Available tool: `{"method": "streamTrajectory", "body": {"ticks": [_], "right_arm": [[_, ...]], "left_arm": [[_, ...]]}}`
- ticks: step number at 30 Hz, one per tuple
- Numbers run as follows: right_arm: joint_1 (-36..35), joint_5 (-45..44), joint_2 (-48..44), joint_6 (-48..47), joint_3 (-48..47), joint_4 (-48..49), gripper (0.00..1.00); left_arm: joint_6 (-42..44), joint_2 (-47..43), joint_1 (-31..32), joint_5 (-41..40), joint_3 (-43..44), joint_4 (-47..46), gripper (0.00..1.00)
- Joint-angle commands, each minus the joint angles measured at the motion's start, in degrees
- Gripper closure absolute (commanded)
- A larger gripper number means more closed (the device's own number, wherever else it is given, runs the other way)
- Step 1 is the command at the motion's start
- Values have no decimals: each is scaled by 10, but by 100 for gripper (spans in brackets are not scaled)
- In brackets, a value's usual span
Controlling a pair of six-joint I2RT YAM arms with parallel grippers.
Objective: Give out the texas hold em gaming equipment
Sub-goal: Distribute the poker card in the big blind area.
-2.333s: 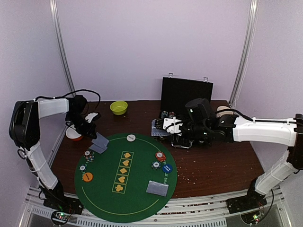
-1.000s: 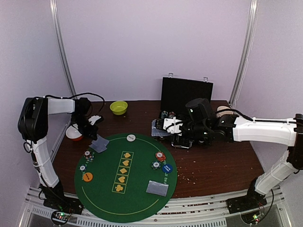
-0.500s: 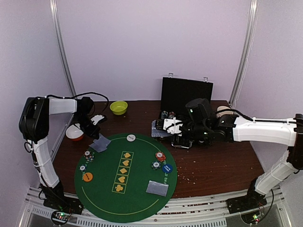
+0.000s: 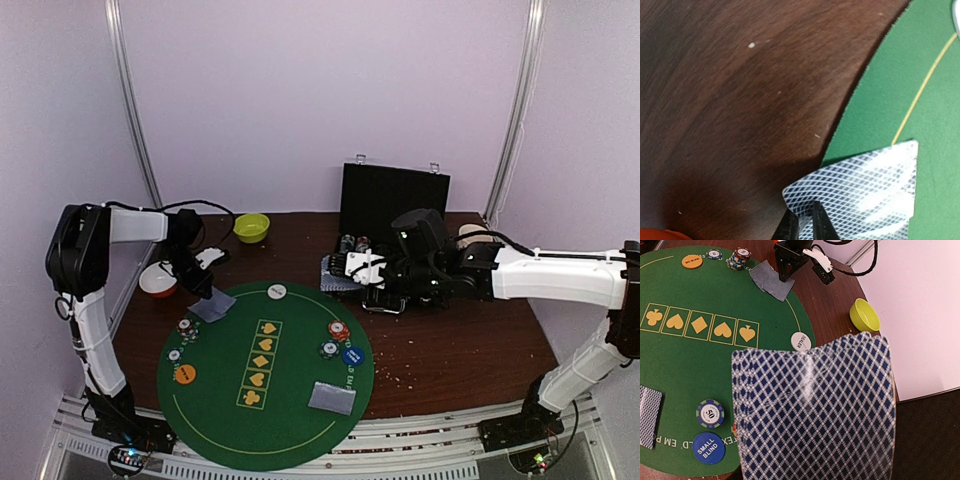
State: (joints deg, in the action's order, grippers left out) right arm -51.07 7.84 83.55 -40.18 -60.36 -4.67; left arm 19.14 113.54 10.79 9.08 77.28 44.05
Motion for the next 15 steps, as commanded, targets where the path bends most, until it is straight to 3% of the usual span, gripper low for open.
{"method": "streamTrajectory", "body": {"ticks": [1,4,9,15], "right_arm": [[2,-1,-13,4,3,0,53],[1,0,-13,5,4,-1,53],[2,-1,-15,6,4,-2,53],[2,-4,-15,5,-1,-7,52]], "left_arm": [[4,5,13,-25,14,-14,83],[-2,1,18,-45,17,-22,79],[-16,-15,18,-62,28,-25,63],[-43,-77,19,-81,54,-26,57]]}}
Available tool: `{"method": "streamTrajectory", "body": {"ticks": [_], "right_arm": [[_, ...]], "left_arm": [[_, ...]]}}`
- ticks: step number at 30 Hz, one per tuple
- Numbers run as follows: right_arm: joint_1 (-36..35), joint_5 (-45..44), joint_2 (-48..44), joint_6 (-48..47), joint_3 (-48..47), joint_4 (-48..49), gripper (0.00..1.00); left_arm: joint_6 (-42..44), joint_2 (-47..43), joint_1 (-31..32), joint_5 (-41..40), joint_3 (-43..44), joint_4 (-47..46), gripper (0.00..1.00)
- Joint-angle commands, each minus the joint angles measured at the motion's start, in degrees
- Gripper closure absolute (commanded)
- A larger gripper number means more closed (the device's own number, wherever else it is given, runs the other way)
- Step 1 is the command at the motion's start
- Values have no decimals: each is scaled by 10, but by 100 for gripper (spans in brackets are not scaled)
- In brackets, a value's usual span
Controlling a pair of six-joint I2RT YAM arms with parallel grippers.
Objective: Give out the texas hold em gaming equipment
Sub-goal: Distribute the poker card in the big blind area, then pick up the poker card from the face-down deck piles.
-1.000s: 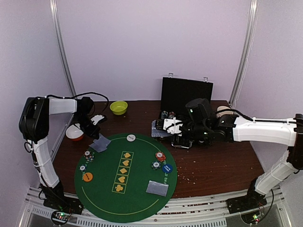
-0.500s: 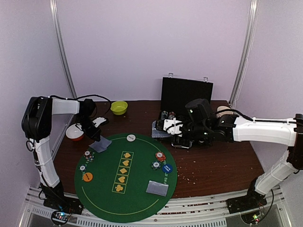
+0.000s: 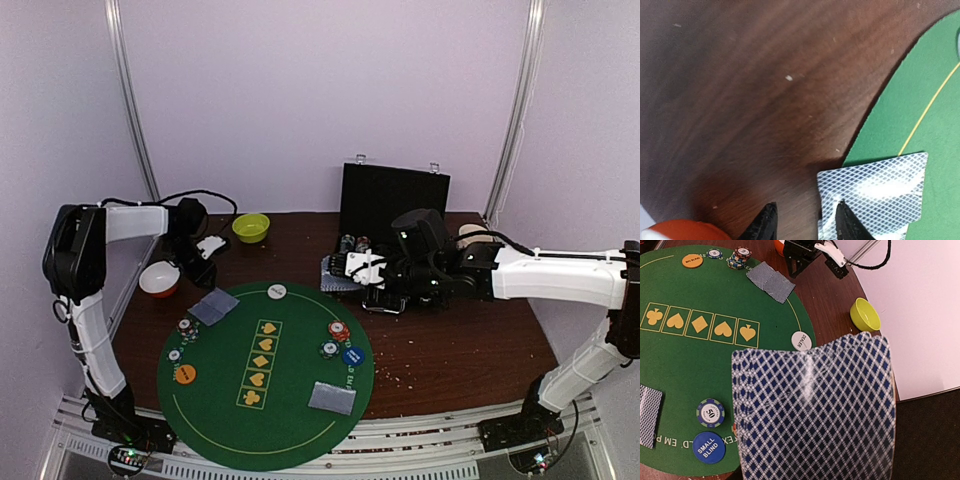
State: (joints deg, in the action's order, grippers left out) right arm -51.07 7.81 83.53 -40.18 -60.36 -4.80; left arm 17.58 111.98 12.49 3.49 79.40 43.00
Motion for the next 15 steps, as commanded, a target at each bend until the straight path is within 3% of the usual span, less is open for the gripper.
{"method": "streamTrajectory", "body": {"ticks": [1,3,6,11,15], "right_arm": [[2,-4,-14,5,-2,-6,52],[1,-4,-13,5,-5,-10,52],[1,0,-12,10,-9,-7,52],[-1,9,-11,31,-8,21,52],[-5,13,-8,37,-14,25,52]], "left_arm": [[-41,-77,2,-37,40,-17,56],[-91,-119,10,-40,52,-30,54],[-155,-215,51,65,16,-109,42],[-301,-352,197,210,-169,-409,20],[-371,-348,279,241,-225,-507,9]]}}
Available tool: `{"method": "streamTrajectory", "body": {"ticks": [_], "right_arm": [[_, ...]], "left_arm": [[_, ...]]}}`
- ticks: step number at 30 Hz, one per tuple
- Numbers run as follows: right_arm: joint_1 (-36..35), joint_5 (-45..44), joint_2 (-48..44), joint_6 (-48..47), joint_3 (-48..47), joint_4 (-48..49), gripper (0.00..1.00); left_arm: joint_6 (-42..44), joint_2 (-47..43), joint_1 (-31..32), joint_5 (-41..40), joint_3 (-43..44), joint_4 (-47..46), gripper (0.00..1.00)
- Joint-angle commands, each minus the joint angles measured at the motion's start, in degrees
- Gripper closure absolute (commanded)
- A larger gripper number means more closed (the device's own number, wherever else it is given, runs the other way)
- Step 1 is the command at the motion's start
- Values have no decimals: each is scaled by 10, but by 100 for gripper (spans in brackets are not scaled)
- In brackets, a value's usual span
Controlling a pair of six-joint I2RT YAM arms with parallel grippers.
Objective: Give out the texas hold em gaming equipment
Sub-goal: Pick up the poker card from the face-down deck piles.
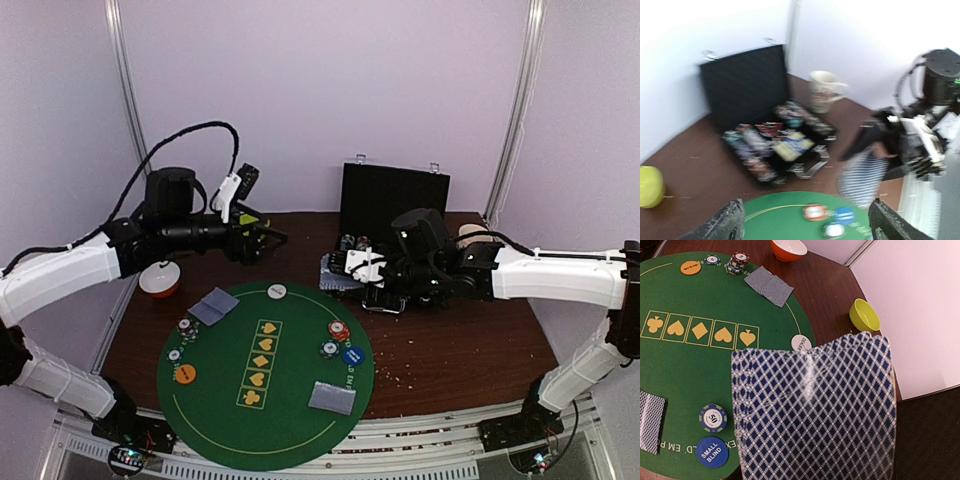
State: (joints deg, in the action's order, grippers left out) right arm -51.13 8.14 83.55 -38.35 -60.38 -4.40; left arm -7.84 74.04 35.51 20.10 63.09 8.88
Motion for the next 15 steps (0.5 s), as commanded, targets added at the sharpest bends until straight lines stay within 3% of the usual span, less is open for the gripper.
{"method": "streamTrajectory", "body": {"ticks": [1,7,12,15], "right_arm": [[-6,10,-9,20,-14,22,52],[-8,15,-7,23,-10,34,52],[-10,14,-4,24,-7,34,52],[-10,14,-5,24,-5,36,52]], "left_arm": [[-122,41,65,74,-65,-176,7],[-177,97,106,70,-65,-252,6],[-232,140,106,72,-61,-318,10],[-226,164,112,83,-37,-312,15]]}}
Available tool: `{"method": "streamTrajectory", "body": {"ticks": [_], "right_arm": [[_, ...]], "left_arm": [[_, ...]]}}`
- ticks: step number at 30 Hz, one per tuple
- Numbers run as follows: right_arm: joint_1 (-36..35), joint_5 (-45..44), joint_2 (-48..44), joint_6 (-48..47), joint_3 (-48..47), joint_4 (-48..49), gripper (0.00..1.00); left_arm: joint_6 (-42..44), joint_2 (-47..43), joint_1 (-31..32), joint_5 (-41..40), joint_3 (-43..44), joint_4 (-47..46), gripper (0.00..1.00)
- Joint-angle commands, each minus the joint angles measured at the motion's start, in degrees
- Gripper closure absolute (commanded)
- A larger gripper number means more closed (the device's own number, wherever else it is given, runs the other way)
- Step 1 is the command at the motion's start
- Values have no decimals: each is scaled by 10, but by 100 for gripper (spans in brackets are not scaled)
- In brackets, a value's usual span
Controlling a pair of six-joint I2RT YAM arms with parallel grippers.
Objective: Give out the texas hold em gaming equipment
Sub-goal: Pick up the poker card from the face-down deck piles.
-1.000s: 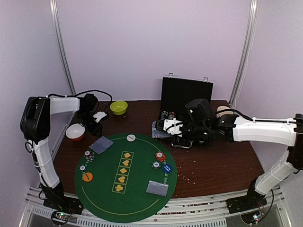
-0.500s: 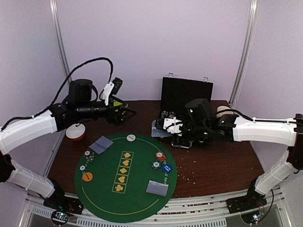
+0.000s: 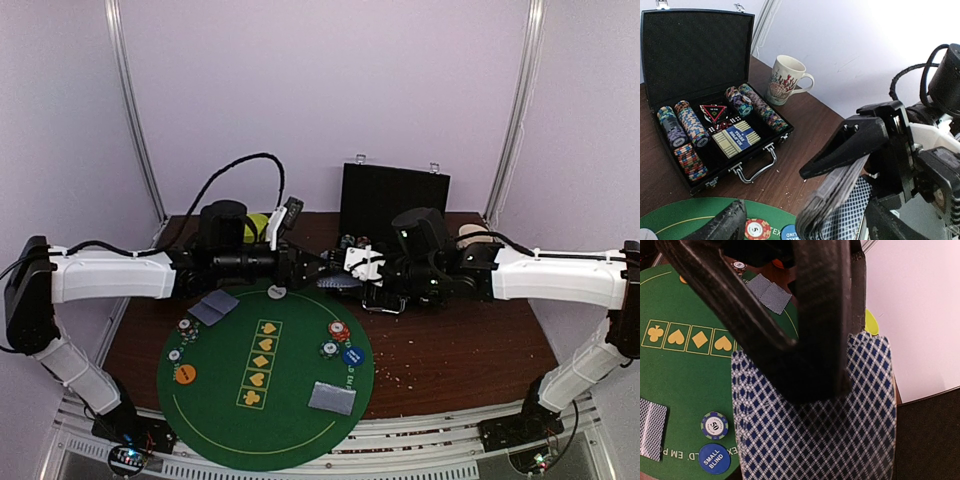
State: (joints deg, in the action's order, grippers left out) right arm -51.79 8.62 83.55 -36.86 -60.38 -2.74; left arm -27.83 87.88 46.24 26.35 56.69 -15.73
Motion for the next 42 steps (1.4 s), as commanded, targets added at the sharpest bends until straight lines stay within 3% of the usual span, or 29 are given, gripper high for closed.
{"method": "streamTrajectory", "body": {"ticks": [1,9,12,20,26,34,36,42], "right_arm": [[-4,8,-6,9,-4,20,52],[-4,2,-11,6,2,23,52],[-3,2,-10,6,3,24,52],[-3,-4,-12,0,1,22,52],[-3,-7,-14,-1,0,18,52],[-4,-11,-13,-2,-1,15,52],[-3,-10,-12,-3,-1,15,52],[-4,-9,-7,-3,-6,14,52]], "left_arm": [[-18,32,8,18,36,-50,17],[27,26,15,-44,66,54,44],[31,6,14,-81,52,67,48],[48,-7,14,-88,50,107,47],[53,-23,15,-54,46,98,29],[71,-62,14,-58,33,118,23],[74,-72,15,-63,28,124,31],[70,-68,14,-42,24,113,71]]}}
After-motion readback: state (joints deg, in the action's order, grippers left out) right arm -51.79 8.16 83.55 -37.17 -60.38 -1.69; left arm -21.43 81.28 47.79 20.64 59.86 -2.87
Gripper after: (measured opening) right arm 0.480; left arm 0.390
